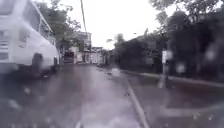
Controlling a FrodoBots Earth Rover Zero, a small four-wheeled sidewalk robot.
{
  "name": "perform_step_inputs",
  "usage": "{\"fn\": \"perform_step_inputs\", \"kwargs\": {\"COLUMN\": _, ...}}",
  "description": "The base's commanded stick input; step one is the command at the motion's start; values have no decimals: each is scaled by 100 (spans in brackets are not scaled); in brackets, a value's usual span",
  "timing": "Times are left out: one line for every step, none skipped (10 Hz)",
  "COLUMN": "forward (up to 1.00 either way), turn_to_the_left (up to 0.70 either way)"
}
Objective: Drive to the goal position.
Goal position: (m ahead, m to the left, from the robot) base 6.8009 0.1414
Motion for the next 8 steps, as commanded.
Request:
{"fn": "perform_step_inputs", "kwargs": {"forward": 100, "turn_to_the_left": 0}}
{"fn": "perform_step_inputs", "kwargs": {"forward": 100, "turn_to_the_left": 0}}
{"fn": "perform_step_inputs", "kwargs": {"forward": 100, "turn_to_the_left": 0}}
{"fn": "perform_step_inputs", "kwargs": {"forward": 100, "turn_to_the_left": 0}}
{"fn": "perform_step_inputs", "kwargs": {"forward": 100, "turn_to_the_left": 0}}
{"fn": "perform_step_inputs", "kwargs": {"forward": 100, "turn_to_the_left": 0}}
{"fn": "perform_step_inputs", "kwargs": {"forward": 100, "turn_to_the_left": 0}}
{"fn": "perform_step_inputs", "kwargs": {"forward": 100, "turn_to_the_left": 0}}
